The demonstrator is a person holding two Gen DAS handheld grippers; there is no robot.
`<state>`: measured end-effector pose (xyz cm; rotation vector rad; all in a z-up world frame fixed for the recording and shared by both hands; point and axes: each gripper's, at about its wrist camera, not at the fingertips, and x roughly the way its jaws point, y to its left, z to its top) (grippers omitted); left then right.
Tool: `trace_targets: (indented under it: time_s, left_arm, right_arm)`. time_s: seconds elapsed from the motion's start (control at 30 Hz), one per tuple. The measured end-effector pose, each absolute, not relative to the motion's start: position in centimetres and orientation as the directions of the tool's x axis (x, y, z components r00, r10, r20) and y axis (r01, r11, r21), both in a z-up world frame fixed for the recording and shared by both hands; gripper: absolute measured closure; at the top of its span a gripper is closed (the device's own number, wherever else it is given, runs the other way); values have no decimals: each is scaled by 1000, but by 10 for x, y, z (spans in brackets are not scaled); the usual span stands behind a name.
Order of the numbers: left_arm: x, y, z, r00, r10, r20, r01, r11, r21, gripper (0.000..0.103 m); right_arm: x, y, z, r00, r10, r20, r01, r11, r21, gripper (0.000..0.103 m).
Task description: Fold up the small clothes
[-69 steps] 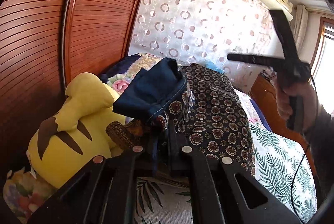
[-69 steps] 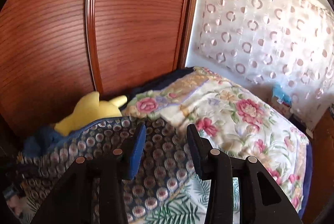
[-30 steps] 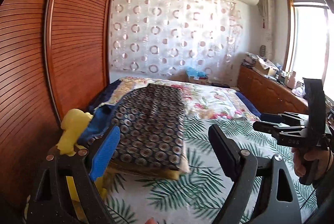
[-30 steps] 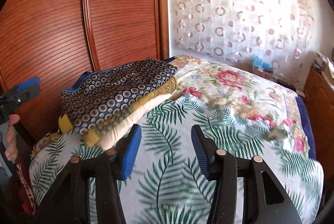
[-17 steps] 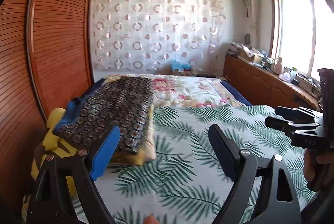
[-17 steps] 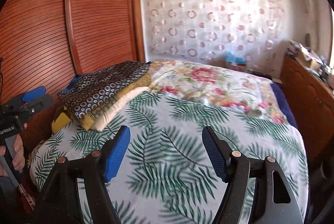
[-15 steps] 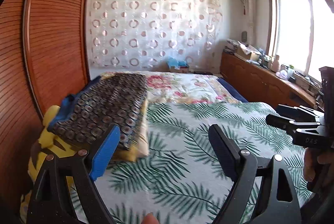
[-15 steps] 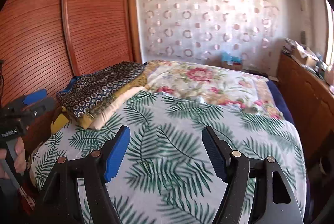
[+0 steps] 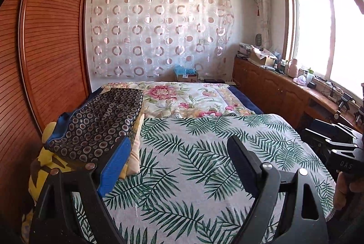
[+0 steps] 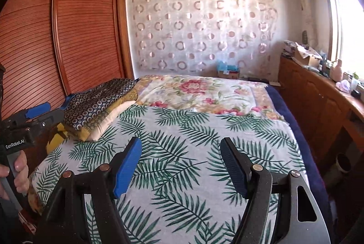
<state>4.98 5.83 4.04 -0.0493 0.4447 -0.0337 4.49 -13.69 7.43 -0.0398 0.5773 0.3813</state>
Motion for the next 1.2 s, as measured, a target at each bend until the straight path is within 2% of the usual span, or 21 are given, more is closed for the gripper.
trace_targets:
  time_s: [0.43, 1.2]
  left_arm:
    - [40, 40, 83, 931, -69, -358, 60, 998, -36, 16]
    - [33, 40, 82, 934, -63, -352, 56, 998, -31, 16]
  right_arm:
    - [8, -148, 104, 853, 247, -459, -248, 967, 59, 30]
    - [16, -153, 89, 864, 247, -439, -245, 968, 62, 30]
